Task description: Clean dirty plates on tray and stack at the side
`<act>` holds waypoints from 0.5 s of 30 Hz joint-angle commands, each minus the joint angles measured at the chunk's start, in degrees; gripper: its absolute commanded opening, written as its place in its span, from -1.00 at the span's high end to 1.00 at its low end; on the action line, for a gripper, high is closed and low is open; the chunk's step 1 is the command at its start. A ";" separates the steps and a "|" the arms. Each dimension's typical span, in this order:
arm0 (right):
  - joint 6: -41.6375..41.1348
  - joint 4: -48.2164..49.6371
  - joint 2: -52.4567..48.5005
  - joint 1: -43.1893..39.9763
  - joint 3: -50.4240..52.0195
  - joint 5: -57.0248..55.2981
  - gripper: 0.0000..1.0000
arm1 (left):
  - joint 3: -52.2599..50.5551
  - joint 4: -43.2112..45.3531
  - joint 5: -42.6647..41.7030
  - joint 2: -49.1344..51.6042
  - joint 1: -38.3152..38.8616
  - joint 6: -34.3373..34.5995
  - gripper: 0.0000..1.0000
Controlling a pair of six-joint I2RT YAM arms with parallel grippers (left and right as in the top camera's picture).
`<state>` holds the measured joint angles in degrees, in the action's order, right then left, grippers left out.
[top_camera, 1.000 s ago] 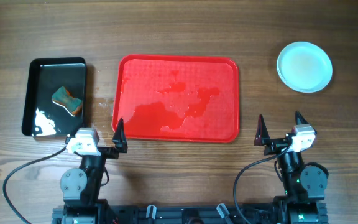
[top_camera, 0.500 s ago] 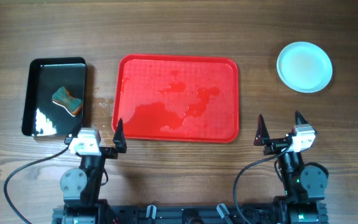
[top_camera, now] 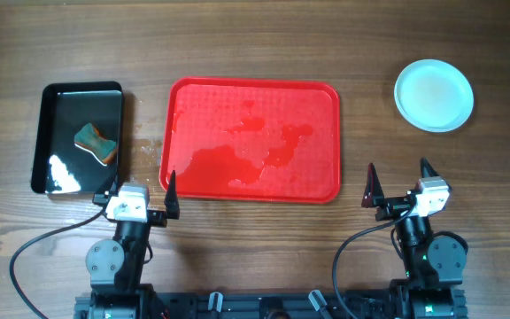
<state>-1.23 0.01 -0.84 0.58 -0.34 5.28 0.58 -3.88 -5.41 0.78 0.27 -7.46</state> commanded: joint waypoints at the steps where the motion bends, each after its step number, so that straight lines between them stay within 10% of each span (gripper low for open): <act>1: -0.31 0.15 0.57 -0.17 0.04 -0.39 -1.00 | -0.26 -0.46 0.79 -0.61 0.24 -1.11 -1.00; 15: -0.31 0.15 0.57 -0.17 0.04 -0.39 -0.99 | -0.26 -0.70 3.39 -0.61 0.22 3.41 -1.00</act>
<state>-1.26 0.01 -0.84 0.58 -0.34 5.28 0.58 -4.08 -3.16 0.78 0.27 -5.08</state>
